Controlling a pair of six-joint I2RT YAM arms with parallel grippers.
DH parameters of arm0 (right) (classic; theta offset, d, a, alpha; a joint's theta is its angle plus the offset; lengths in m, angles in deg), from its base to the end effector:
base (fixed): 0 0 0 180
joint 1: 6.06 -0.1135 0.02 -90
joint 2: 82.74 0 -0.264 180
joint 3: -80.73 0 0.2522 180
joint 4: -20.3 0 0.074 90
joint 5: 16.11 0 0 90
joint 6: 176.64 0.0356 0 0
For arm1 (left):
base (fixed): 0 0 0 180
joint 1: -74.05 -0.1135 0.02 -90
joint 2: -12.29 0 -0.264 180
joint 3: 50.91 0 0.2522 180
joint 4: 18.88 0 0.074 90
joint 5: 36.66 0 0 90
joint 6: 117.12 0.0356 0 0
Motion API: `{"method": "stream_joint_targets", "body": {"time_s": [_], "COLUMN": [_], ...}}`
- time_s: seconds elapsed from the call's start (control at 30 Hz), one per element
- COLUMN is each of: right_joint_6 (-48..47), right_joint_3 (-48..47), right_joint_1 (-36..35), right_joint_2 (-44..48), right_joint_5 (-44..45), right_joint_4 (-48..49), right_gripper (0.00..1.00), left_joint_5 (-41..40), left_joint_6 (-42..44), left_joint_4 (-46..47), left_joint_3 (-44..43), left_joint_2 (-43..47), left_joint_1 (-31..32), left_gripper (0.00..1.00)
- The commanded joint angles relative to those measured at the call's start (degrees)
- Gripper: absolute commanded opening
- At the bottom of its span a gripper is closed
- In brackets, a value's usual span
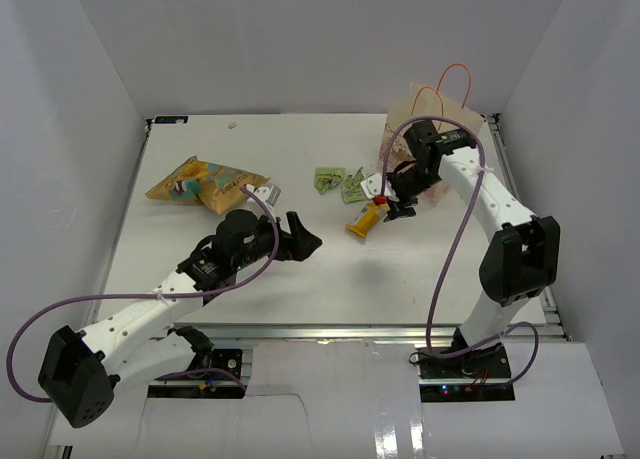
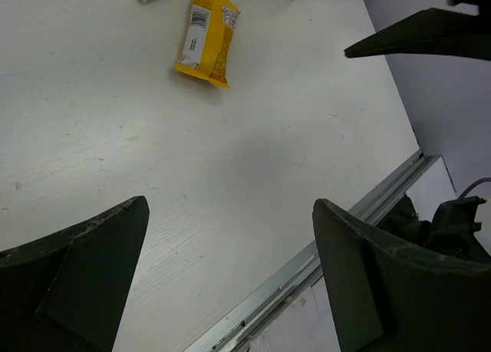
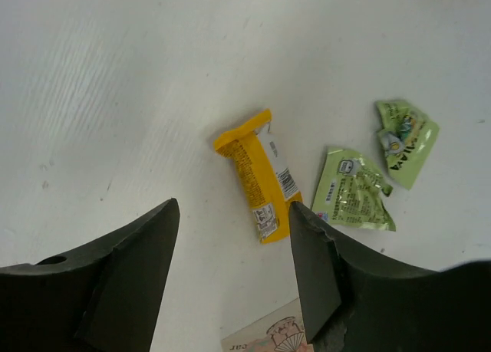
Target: Place the snacks into the paper bag
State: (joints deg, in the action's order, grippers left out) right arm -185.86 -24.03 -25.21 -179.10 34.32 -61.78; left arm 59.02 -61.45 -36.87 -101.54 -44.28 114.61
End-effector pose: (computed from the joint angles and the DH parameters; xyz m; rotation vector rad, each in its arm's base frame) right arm 0.3017 0.1288 0.3154 -2.1696 1.1469 0.4490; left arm 0.1690 -0.1493 0.2633 0.1827 2.1045 -0.9179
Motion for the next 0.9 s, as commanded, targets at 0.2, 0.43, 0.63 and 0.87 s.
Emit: {"method": "stream_joint_targets", "body": {"time_s": [0.2,0.43,0.63,0.87], "right_joint_6": [-0.98,5.69,6.94,8.77], "right_joint_3": [4.51,4.43,4.95,7.33], "right_joint_1": [-4.66,-7.21,-7.38,-7.39], "right_joint_2": [-8.22,-15.70,-19.48,-20.72], "right_joint_5": [14.85,21.55,25.06,25.08], "right_joint_4": [11.35,21.72,24.54,23.67], "right_gripper": [0.68,0.70,0.68,0.49], "left_joint_5": [-1.80,-2.33,-3.21,-3.12], "left_joint_6": [-1.71,-2.67,-3.03,-2.94], "left_joint_4": [-1.13,-2.01,-2.45,-2.36], "left_joint_3": [1.18,2.32,2.85,2.67], "left_joint_2": [4.54,6.65,8.15,7.27], "left_joint_1": [-0.48,-0.48,-0.48,-0.48], "left_gripper": [0.98,0.98,0.98,0.98]}}
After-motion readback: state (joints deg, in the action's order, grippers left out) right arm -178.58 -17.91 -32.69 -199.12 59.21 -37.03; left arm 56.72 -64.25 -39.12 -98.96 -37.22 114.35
